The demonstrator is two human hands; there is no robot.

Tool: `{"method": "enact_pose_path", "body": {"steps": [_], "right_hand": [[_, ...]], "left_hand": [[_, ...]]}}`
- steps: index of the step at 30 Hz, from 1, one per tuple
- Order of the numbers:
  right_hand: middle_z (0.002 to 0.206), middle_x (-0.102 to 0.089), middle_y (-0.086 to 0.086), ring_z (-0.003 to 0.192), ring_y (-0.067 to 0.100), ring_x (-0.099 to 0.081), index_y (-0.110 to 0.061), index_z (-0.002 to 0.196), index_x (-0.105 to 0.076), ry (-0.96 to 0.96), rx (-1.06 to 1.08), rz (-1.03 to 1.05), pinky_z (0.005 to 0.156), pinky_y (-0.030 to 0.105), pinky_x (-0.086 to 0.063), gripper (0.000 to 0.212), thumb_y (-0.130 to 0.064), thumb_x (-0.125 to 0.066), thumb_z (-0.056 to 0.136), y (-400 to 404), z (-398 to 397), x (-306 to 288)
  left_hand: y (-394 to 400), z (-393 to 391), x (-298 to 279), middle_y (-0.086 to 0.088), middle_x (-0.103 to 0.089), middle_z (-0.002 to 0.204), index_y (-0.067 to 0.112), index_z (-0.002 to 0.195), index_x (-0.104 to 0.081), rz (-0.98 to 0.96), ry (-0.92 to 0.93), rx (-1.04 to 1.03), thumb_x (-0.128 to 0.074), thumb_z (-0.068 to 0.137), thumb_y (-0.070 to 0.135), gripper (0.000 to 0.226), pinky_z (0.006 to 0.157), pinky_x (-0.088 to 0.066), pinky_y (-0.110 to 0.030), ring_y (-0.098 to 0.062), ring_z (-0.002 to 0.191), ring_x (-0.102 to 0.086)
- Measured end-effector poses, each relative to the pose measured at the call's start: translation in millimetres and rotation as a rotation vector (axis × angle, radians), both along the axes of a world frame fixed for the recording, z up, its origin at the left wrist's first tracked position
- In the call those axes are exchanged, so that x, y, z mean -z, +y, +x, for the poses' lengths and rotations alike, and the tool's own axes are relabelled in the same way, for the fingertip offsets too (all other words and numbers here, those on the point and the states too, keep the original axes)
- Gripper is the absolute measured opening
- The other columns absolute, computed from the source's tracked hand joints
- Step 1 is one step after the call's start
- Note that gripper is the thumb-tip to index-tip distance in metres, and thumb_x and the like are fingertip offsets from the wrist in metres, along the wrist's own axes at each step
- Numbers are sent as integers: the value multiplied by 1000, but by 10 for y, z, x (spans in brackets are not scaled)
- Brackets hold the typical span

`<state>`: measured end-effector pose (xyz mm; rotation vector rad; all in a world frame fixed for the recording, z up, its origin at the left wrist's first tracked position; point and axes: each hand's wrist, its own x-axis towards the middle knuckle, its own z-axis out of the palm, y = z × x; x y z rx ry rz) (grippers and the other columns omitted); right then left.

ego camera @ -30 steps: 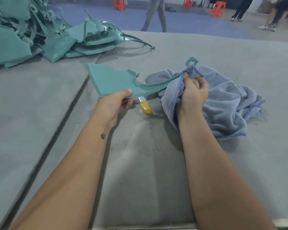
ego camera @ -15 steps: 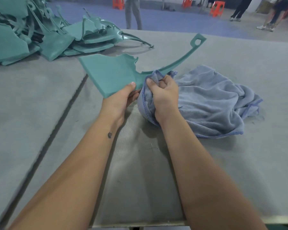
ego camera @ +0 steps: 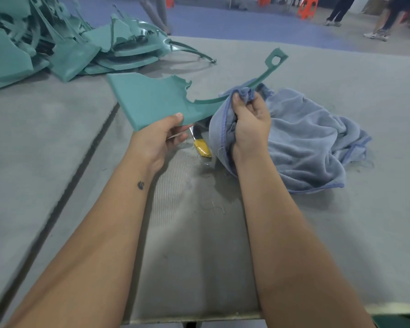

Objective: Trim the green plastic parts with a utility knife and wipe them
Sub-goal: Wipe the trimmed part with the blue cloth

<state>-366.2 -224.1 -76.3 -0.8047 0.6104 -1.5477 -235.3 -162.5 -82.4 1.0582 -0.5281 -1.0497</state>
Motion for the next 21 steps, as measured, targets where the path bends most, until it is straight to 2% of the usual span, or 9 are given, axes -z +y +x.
{"method": "enact_pose_path", "body": {"steps": [3, 5, 6, 10, 14, 17, 19, 21], "right_hand": [[87, -66, 6, 80, 16, -64, -4, 101, -64, -38, -4, 17, 78, 28, -56, 12, 1, -55, 94, -13, -12, -19], [86, -67, 7, 83, 19, -64, -6, 97, -66, -90, 18, 49, 86, 36, -56, 12, -2, -56, 95, -30, -53, -39], [84, -67, 6, 81, 19, -65, -7, 94, -67, -126, 30, 62, 85, 37, -57, 12, -3, -55, 95, -45, -93, -48], [76, -64, 1, 66, 10, -64, -9, 91, -65, -173, 83, 114, 63, 24, -54, 13, -9, -53, 98, -80, -234, -81], [77, -61, 1, 65, 12, -60, -8, 97, -60, 39, 164, 239, 57, 20, -53, 16, -19, -49, 101, -115, -317, -93], [76, -57, 0, 66, 11, -57, -7, 99, -57, 114, 259, 251, 55, 16, -50, 17, -20, -47, 102, -144, -378, -103], [78, -57, 2, 70, 13, -56, -6, 99, -57, 94, 318, 246, 63, 20, -51, 16, -17, -46, 102, -170, -431, -87], [78, -58, 2, 72, 15, -57, -9, 92, -60, 104, 325, 253, 68, 25, -51, 20, -17, -44, 103, -155, -483, -95]], "left_hand": [[0, -25, -2, -4, -69, 87, 9, 94, -61, 9, 19, 21, -58, 92, 1, 8, 51, -49, -13, -7, 65, -70], [5, -23, -5, -5, -68, 88, 9, 94, -61, 17, 5, 23, -58, 92, 0, 9, 52, -50, -14, -8, 64, -69], [6, -18, -2, -6, -68, 89, 8, 93, -61, 28, -14, 26, -58, 92, -1, 10, 52, -50, -14, -8, 64, -69], [17, -4, 28, -7, -67, 88, 8, 92, -61, 71, -64, 62, -58, 91, -2, 10, 50, -50, -15, -8, 60, -67], [37, -58, 37, -7, -68, 83, 5, 93, -62, 57, -122, 116, -59, 91, -3, 9, 53, -53, -15, -8, 59, -67], [105, -25, 24, -7, -74, 87, 7, 99, -66, 10, -200, 261, -65, 85, 0, 15, 68, -58, -23, -15, 75, -72], [158, 70, 4, -13, -73, 104, 10, 105, -67, -34, -115, 386, -74, 79, 8, 27, 81, -59, -36, -26, 94, -71], [194, 161, -2, -19, -67, 119, 12, 112, -66, -74, 14, 484, -87, 64, 28, 55, 88, -55, -49, -37, 109, -65]]}}
